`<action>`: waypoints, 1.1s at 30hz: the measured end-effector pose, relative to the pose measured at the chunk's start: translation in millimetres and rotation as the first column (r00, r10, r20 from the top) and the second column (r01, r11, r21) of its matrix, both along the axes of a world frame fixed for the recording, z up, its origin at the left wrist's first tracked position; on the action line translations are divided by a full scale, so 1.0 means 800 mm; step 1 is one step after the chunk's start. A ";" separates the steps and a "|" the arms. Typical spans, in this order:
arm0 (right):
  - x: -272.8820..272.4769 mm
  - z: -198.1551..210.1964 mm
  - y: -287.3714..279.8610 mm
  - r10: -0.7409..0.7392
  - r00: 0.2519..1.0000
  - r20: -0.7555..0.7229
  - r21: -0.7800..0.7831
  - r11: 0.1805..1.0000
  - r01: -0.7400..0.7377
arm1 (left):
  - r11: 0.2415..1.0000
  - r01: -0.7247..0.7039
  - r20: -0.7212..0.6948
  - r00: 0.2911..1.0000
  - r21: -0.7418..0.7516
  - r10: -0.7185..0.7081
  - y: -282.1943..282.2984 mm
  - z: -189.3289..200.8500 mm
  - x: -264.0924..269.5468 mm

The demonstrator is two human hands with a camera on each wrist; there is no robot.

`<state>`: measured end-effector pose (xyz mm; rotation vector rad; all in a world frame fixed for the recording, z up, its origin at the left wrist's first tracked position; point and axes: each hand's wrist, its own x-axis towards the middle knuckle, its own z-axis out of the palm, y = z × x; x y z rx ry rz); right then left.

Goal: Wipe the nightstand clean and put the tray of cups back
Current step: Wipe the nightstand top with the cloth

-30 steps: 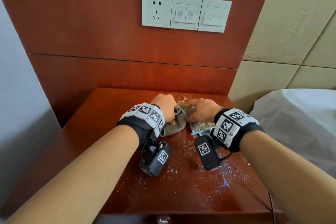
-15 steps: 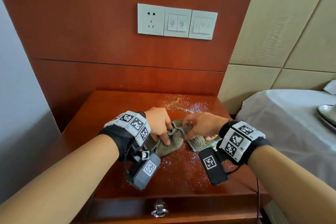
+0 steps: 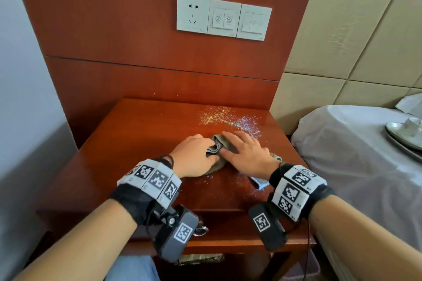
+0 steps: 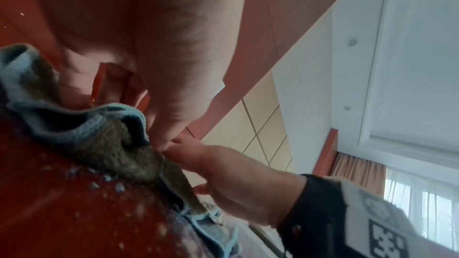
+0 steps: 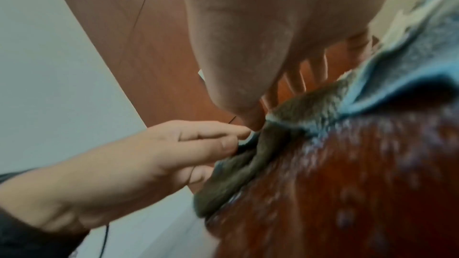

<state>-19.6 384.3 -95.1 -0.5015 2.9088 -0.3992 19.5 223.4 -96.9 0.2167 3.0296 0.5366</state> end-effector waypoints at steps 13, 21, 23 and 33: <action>0.037 0.007 -0.033 0.082 0.976 0.202 0.064 0.993 -0.097 | 0.947 -0.120 -0.006 0.992 0.299 0.127 -0.032 0.019 0.053; 0.077 0.007 -0.124 0.276 0.934 0.226 0.090 0.949 -0.302 | 0.894 -0.297 -0.114 0.929 0.334 0.351 -0.102 0.030 0.074; 0.083 0.003 -0.137 0.280 0.939 0.201 0.091 0.949 -0.303 | 0.891 -0.319 -0.121 0.920 0.323 0.373 -0.108 0.026 0.080; 0.052 -0.003 -0.052 0.201 0.966 0.162 0.119 0.968 -0.222 | 0.888 -0.259 -0.086 0.946 0.380 0.313 -0.065 0.022 0.066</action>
